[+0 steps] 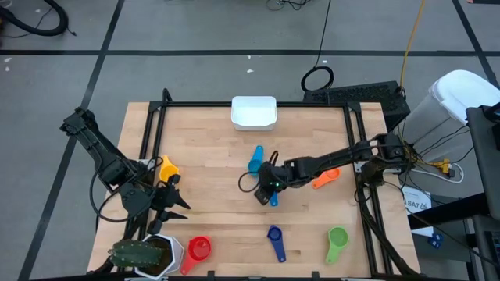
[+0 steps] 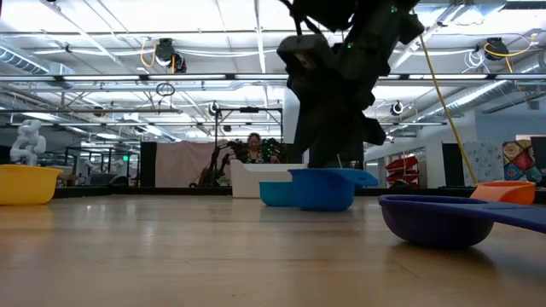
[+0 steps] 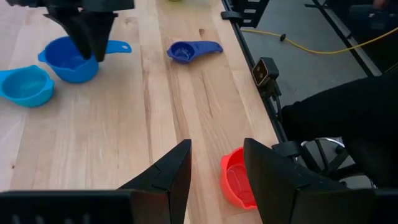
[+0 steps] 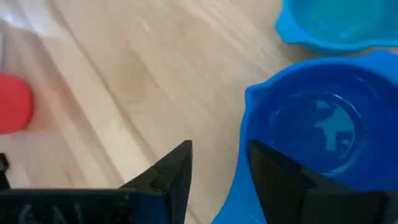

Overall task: Nest measuring cups in basket
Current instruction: Move the blue measuring cup to the center of the table, then stack the orange measuring cup on top of the light blue measuring cup

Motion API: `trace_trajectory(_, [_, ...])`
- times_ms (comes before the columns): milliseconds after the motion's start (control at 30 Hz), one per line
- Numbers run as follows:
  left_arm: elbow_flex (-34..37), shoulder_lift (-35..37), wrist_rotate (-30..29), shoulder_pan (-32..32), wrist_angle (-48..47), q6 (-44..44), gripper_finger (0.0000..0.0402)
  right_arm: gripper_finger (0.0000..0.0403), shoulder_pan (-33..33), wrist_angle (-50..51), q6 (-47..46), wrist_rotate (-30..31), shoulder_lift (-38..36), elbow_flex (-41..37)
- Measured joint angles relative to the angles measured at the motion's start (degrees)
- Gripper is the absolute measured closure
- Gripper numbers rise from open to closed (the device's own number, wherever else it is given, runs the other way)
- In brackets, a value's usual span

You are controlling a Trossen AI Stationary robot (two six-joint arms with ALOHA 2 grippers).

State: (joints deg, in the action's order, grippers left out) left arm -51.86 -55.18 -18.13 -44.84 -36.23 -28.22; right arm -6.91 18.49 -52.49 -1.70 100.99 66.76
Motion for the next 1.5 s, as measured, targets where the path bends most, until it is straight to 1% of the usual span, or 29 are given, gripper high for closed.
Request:
trace_trajectory(100, [0.01, -0.01, -0.01, 0.00, 0.00, 0.03, 0.0252, 0.0255, -1.21, -2.13, 0.72, -0.76, 0.00, -0.02])
trace_trajectory(200, [0.00, 0.00, -0.02, 0.00, 0.00, 0.03, 0.0252, 0.0255, -2.53, -3.46, 1.04, -2.91, 0.00, -0.01])
trace_trajectory(467, [0.02, -0.02, -0.02, 0.00, 0.00, 0.03, 0.0252, 0.0255, -6.30, -3.69, 2.38, -2.81, -0.02, -0.02])
trace_trajectory(633, [0.01, -0.01, -0.02, 0.02, 0.00, 0.03, 0.0252, 0.0255, -8.09, -3.68, 5.84, 0.68, -0.83, 0.59])
trace_trajectory(800, [0.01, 0.00, -0.18, 0.05, 0.12, 0.87, 0.0252, 0.0255, -8.31, -2.19, 14.61, 6.87, -3.17, 5.14])
trace_trajectory(967, [0.00, -0.02, -2.50, 0.17, 0.35, 2.51, 0.0252, 0.0255, -6.10, -0.57, 26.36, 12.25, -3.54, 11.48])
trace_trajectory(1000, [0.00, -0.02, -2.99, 0.20, 0.41, 2.70, 0.0252, 0.0255, -5.14, 0.22, 28.03, 12.39, -3.48, 12.21])
trace_trajectory(1100, [0.00, -0.02, -4.17, 0.24, 0.50, 2.69, 0.0252, 0.0255, -1.54, 1.17, 30.99, 11.31, -2.68, 12.91])
trace_trajectory(1267, [0.00, -0.02, -4.46, 0.24, 0.50, 2.17, 0.0252, 0.0255, 3.64, 2.43, 34.58, 6.44, -0.46, 12.83])
trace_trajectory(1433, [0.00, -0.02, -4.48, 0.24, 0.49, 0.94, 0.0252, 0.0255, 6.52, 5.04, 40.73, 6.24, 2.20, 12.79])
trace_trajectory(1500, [0.01, -0.02, -4.48, 0.24, 0.47, 0.52, 0.0252, 0.0255, 7.62, 5.99, 42.60, 7.24, 2.93, 12.79])
